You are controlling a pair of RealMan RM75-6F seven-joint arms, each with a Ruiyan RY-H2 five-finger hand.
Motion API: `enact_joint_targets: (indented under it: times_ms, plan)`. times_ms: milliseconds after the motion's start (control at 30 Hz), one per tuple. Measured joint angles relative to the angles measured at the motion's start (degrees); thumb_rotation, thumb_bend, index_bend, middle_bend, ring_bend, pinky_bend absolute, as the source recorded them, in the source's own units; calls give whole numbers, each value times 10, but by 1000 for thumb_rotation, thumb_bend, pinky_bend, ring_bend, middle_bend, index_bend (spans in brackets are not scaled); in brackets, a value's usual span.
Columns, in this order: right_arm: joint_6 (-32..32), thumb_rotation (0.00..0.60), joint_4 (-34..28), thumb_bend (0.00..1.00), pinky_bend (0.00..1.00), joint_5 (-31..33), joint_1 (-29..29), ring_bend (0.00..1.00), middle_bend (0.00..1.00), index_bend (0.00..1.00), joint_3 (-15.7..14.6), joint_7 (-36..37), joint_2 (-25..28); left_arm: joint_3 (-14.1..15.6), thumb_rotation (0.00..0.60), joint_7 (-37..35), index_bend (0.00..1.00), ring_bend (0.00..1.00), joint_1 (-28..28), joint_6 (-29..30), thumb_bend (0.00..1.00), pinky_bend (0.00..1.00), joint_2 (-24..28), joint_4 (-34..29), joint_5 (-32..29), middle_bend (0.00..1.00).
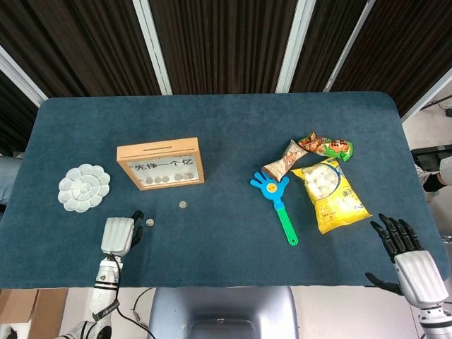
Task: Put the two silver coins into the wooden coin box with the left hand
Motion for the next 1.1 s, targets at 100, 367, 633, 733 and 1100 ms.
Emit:
enact_joint_targets:
  times_ms: [100, 367, 633, 733, 1100]
  plan:
    - [-1, 600, -1, 92, 0, 0, 1, 0, 0, 0, 0, -1, 0, 2, 600, 4, 436, 1000, -6, -2, 408, 1000, -8, 7, -4, 1000]
    - [-5, 600, -2, 92, 0, 2, 3, 0, 0, 0, 1, -1, 0, 7, 600, 22, 437, 1000, -10, -8, 393, 1000, -14, 8, -11, 1000]
    - [-3, 600, -2, 92, 0, 2, 3, 0, 0, 0, 0, 2, 2, 10, 600, 50, 433, 1000, -13, -23, 391, 1000, -24, 15, -31, 1000]
    - [-2, 600, -2, 92, 0, 0, 2, 0, 0, 0, 0, 3, 2, 11, 600, 53, 433, 1000, -13, -25, 391, 1000, -26, 17, -34, 1000]
    - [-2, 600, -2, 92, 0, 1, 2, 0, 0, 0, 0, 3, 3, 14, 600, 54, 433, 1000, -18, -22, 392, 1000, -28, 20, -35, 1000]
